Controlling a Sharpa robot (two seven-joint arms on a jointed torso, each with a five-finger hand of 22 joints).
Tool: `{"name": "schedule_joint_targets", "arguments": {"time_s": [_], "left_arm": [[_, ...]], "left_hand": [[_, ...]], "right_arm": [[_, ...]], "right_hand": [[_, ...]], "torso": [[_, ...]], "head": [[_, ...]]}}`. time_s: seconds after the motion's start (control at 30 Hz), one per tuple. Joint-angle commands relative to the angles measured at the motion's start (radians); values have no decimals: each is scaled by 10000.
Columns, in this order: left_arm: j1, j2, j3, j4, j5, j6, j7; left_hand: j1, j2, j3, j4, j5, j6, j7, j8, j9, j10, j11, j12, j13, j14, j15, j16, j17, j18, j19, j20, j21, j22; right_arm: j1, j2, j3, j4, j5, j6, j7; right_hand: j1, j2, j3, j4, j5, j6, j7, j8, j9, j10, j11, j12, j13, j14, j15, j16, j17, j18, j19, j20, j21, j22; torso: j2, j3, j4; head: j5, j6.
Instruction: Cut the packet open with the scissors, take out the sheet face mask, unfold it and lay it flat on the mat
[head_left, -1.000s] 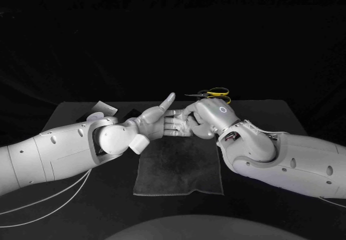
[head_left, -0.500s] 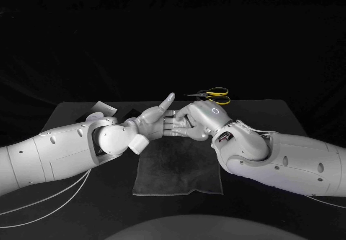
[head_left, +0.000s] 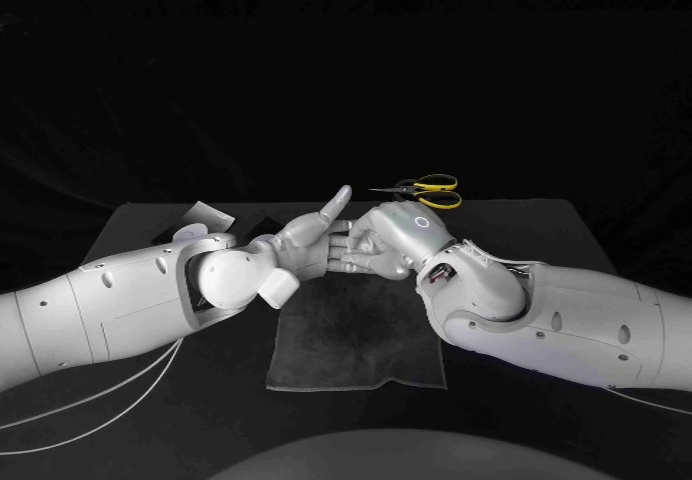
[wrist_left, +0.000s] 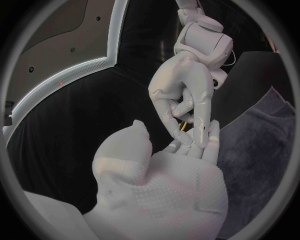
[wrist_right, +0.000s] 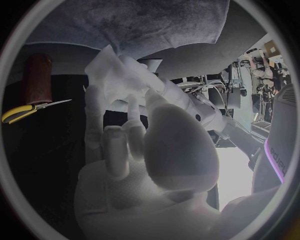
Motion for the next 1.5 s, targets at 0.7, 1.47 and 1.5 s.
{"name": "schedule_joint_targets", "arguments": {"time_s": [0.7,1.47,1.5], "left_arm": [[11,17,14,58,-75,209,44],[11,-4,14,56,-75,208,29],[11,-6,14,55,-75,208,28]], "left_hand": [[115,50,-61,-10,4,49,676,12,6,-52,10,-34,-13,-11,18,-8,-13,96,-37,10,-46,-8],[134,64,-76,-11,4,51,686,12,8,-62,10,-35,-14,-24,19,-9,-14,96,-37,10,-48,-7],[134,64,-76,-11,4,51,686,12,8,-62,10,-35,-14,-24,19,-9,-14,96,-37,10,-48,-7]], "right_arm": [[-117,11,-53,-51,-693,544,-369],[-159,-115,-54,71,-603,253,-62],[-159,-118,-54,74,-598,196,-48]], "right_hand": [[605,97,377,-56,-16,57,-46,57,-50,602,-118,-150,1286,855,-131,-6,1807,28,59,10,-77,-36],[72,-30,5076,-1633,3,-364,48,632,418,671,-57,-40,1360,897,-81,60,1967,2,161,-122,108,534],[4,-7,5191,-1665,-7,-366,48,653,436,680,-57,-8,1378,901,-81,70,1986,2,165,-127,115,552]], "torso": [[1,10,-9],[2,6,-4],[2,6,-4]], "head": [[-8,-66],[1,-51],[1,-51]]}}
